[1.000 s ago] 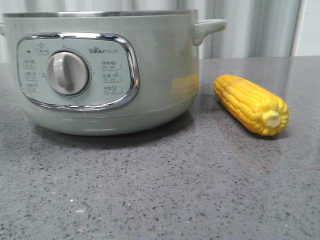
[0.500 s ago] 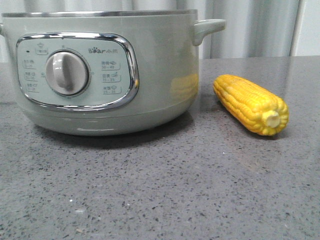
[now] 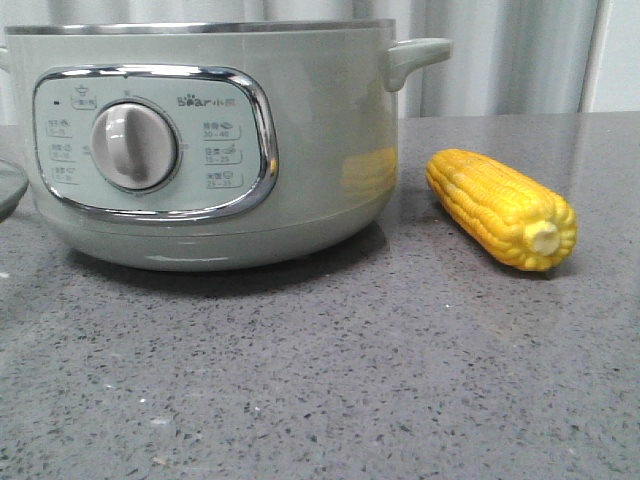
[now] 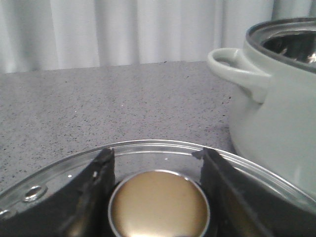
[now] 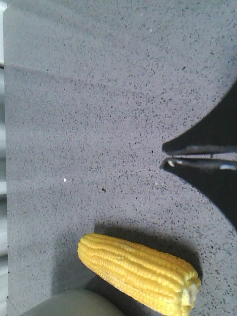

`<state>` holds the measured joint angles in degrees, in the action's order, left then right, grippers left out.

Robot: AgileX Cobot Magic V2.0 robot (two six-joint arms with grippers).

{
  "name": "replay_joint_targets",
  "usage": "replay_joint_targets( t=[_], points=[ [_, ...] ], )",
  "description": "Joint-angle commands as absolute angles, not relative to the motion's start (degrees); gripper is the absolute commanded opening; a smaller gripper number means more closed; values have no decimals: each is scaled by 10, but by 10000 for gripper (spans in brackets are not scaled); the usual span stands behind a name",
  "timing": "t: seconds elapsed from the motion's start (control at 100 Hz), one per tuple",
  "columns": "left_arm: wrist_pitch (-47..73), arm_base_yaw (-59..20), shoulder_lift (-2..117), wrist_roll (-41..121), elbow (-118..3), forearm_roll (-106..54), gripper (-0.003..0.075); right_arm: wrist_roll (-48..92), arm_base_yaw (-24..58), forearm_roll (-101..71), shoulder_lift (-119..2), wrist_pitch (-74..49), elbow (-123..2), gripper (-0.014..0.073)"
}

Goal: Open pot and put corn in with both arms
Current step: 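Carry the glass lid off the pot and lower it beside the pot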

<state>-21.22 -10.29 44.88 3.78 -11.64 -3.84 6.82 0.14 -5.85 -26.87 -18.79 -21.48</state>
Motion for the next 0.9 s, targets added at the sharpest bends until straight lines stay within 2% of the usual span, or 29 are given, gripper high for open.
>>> replay_joint_targets(
  t=[0.0, 0.35, 0.58, 0.65, 0.82, 0.89],
  points=[
    [-342, -102, 483, 44, -138, -41, -20, 72, -2, -61, -276, -145, -230, -74],
    [-482, -102, 628, 52, -138, -71, -20, 72, -2, -61, -276, -147, -230, -74],
    [-502, -102, 683, 52, -138, -71, -13, 72, -2, -61, -276, -147, -230, -74],
    [-503, -102, 693, 52, -138, -71, 24, 72, -2, -61, -276, -147, -230, -74],
    [-507, -102, 700, 52, -138, -71, 206, 72, -2, -61, -276, -147, -230, -74],
    [-509, -102, 700, 52, -138, -71, 256, 72, -2, -61, -276, -147, -230, -74]
  ],
)
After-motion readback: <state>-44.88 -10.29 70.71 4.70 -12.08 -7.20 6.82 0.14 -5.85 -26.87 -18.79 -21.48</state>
